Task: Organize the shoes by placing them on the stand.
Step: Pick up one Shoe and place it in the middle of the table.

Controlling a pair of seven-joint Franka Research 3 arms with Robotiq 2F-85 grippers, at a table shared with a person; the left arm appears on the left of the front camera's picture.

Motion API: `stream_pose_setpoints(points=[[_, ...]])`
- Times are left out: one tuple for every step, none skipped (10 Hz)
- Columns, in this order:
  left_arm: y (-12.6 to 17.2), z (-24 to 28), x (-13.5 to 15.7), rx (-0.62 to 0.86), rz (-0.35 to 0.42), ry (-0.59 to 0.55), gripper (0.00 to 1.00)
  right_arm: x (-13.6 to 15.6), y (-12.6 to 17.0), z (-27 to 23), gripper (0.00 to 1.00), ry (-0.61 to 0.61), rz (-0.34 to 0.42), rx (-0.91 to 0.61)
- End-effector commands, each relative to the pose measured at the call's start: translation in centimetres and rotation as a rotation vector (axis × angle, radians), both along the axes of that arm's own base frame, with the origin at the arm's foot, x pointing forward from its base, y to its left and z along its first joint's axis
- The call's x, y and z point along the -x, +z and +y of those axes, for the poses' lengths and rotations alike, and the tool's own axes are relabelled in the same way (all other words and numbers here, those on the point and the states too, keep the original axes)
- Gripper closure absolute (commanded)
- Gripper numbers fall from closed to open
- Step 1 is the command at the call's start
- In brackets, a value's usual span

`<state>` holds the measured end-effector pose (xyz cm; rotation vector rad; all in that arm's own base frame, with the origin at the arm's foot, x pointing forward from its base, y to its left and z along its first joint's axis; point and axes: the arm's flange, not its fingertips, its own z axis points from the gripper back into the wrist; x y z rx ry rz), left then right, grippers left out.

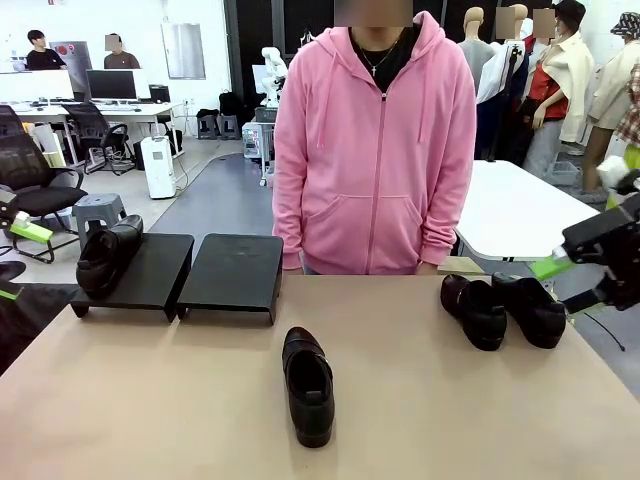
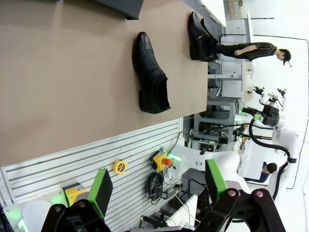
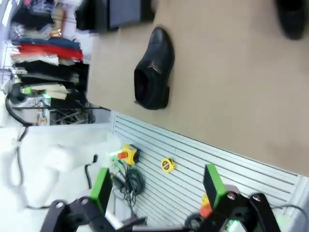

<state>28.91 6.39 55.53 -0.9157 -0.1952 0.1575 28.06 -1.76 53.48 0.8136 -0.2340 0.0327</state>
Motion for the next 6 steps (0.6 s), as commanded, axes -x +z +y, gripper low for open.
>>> stream_pose_setpoints(points=[[0.0,0.3,0.1,-0.006,-0.009,-0.016,0.00,0.6,-4.9,0.7,0.00,-0.113,0.048,-0.055],[0.0,0.3,0.1,-0.006,-0.009,-0.016,0.00,0.0,0.0,0.0,0.00,0.000,0.000,0.000],[0.0,0.3,0.1,-0.006,-0.009,-0.016,0.00,0.0,0.0,0.0,0.00,0.000,0.000,0.000],[0.0,0.3,0.1,-0.006,-0.009,-0.016,0.00,0.0,0.0,0.0,0.00,0.000,0.000,0.000],[0.0,0.3,0.1,-0.006,-0.009,-0.016,0.00,0.0,0.0,0.0,0.00,0.000,0.000,0.000],[0.0,0.3,0.1,-0.006,-0.009,-0.016,0.00,0.0,0.0,0.0,0.00,0.000,0.000,0.000]])
